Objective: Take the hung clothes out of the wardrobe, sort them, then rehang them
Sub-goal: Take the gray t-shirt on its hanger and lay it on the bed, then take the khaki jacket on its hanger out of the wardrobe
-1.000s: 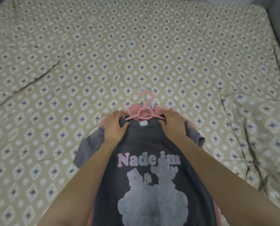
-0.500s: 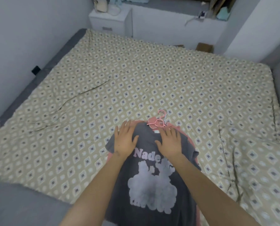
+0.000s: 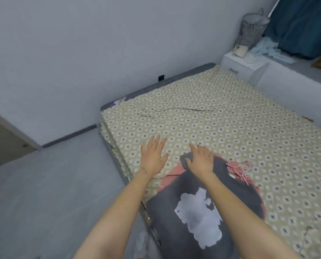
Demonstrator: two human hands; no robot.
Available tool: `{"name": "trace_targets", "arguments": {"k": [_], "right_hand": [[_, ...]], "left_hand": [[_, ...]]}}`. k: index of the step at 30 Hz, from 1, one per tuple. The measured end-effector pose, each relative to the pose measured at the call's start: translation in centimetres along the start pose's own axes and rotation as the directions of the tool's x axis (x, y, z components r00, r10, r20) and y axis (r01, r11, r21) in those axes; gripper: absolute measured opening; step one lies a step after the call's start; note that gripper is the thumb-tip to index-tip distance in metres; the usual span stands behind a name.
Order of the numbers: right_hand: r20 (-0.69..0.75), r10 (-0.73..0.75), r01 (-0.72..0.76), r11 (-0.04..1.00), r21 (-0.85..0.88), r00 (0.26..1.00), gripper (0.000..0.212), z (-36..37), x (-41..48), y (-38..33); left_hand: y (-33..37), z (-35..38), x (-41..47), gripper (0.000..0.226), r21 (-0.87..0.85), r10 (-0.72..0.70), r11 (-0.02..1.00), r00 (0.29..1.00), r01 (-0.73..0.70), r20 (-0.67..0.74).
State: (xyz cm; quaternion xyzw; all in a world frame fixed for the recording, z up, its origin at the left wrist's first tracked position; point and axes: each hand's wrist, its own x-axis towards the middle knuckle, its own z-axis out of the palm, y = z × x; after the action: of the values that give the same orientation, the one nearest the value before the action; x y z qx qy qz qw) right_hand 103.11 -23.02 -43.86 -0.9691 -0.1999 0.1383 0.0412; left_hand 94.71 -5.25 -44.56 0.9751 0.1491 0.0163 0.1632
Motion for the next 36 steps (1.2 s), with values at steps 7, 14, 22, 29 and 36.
{"name": "trace_targets", "arguments": {"k": [7, 14, 22, 29, 36], "right_hand": [[0.028, -0.310, 0.311, 0.948, -0.068, 0.950, 0.067, 0.6, -2.0, -13.2], [0.072, -0.531, 0.536, 0.835, -0.128, 0.844, 0.066, 2.4, -6.1, -24.9], [0.113, -0.706, 0.715, 0.686, -0.135, 0.699, 0.067, 4.4, -13.7, -38.0], [0.168, -0.851, 0.867, 0.481, -0.131, 0.498, 0.064, 8.1, -23.8, -49.7], [0.205, -0.934, 0.957, 0.280, -0.079, 0.291, 0.063, 12.4, -34.8, -59.9]], "left_hand": [[-10.3, -6.3, -8.2, 0.063, 0.016, -0.287, 0.956, 0.949, 0.291, -0.128], [-19.3, -9.9, -18.2, 0.064, -0.024, -0.537, 0.838, 0.815, 0.545, -0.218], [-28.2, -12.6, -31.9, 0.068, -0.112, -0.740, 0.662, 0.622, 0.741, -0.256], [-35.2, -15.3, -44.4, 0.067, -0.122, -0.809, 0.555, 0.499, 0.823, -0.311], [-40.8, -16.5, -58.0, 0.066, -0.197, -0.887, 0.393, 0.315, 0.898, -0.337]]}}
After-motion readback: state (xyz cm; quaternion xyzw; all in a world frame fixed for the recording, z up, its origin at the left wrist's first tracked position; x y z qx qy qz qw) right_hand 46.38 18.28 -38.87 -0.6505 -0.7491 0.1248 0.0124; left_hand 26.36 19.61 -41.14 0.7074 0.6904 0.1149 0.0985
